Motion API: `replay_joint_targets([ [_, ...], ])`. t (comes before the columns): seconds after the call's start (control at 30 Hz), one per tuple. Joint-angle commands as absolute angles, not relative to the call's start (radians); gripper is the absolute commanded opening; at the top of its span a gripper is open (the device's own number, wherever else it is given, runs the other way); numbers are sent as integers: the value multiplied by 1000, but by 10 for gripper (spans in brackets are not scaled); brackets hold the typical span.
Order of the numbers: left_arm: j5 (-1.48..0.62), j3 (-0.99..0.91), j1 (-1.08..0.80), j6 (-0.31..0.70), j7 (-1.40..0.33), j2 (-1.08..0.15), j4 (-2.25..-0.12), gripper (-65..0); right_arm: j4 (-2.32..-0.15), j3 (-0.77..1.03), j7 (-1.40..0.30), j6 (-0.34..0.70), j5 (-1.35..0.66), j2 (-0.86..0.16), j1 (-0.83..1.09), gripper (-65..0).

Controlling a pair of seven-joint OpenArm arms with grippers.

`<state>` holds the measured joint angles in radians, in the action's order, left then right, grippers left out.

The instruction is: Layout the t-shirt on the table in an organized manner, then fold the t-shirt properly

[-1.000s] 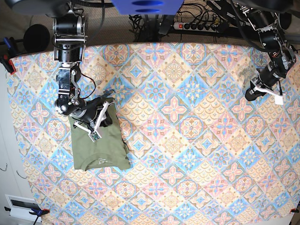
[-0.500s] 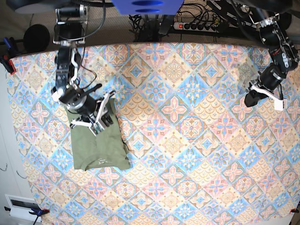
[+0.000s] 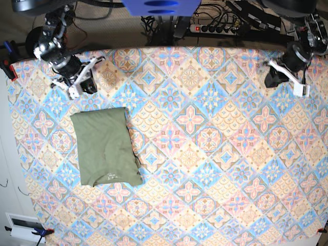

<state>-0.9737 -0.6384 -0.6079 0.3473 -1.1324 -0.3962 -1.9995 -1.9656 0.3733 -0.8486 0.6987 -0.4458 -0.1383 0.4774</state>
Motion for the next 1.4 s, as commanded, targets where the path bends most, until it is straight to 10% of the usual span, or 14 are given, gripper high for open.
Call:
replay_joint_targets([
  [0.0, -983, -677, -644, 348, -1110, -415, -2020, -650, -1975, 412, -860, 698, -469, -151, 524, -611],
  [0.63, -685, -598, -995, 348, -1093, -354, -1988, -650, -1860, 607, -911, 698, -398, -177, 874, -612],
  [1.37, -441, 58, -506, 348, -372, -286, -845, -650, -707, 367, -420, 698, -39, -185, 472, -612],
])
